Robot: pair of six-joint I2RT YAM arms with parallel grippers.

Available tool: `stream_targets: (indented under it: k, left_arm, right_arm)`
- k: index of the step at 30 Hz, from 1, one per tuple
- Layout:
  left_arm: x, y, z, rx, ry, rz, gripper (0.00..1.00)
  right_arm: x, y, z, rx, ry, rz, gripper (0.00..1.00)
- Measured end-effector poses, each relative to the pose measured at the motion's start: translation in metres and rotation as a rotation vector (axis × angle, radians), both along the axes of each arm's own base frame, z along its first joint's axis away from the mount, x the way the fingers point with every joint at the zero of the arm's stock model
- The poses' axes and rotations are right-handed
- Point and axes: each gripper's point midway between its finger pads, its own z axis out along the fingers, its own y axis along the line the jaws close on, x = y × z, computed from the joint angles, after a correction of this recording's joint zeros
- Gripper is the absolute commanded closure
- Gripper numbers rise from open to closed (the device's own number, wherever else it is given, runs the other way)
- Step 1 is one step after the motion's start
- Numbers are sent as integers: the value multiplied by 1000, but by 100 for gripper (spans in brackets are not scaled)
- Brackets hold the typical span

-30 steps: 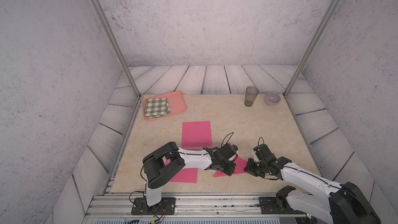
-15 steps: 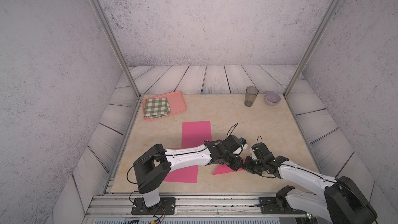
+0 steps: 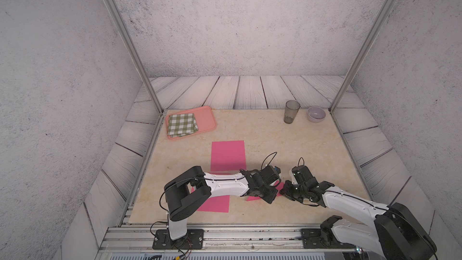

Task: Fold the square paper diagonally
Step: Fold the paper at the center of the board.

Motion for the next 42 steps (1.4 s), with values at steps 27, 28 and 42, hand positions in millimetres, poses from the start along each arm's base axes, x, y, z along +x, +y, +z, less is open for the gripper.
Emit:
stream_targets:
  k: [27, 28, 42]
  left_arm:
    - [1, 15, -23, 34, -29, 8, 100]
    - [0, 17, -23, 40, -30, 7, 100]
    - [-17, 47, -23, 109, 16, -19, 100]
  right_arm:
    - [5, 2, -2, -8, 8, -4, 98]
    - [5, 2, -2, -8, 9, -5, 98]
    - [14, 8, -3, 3, 8, -13, 99]
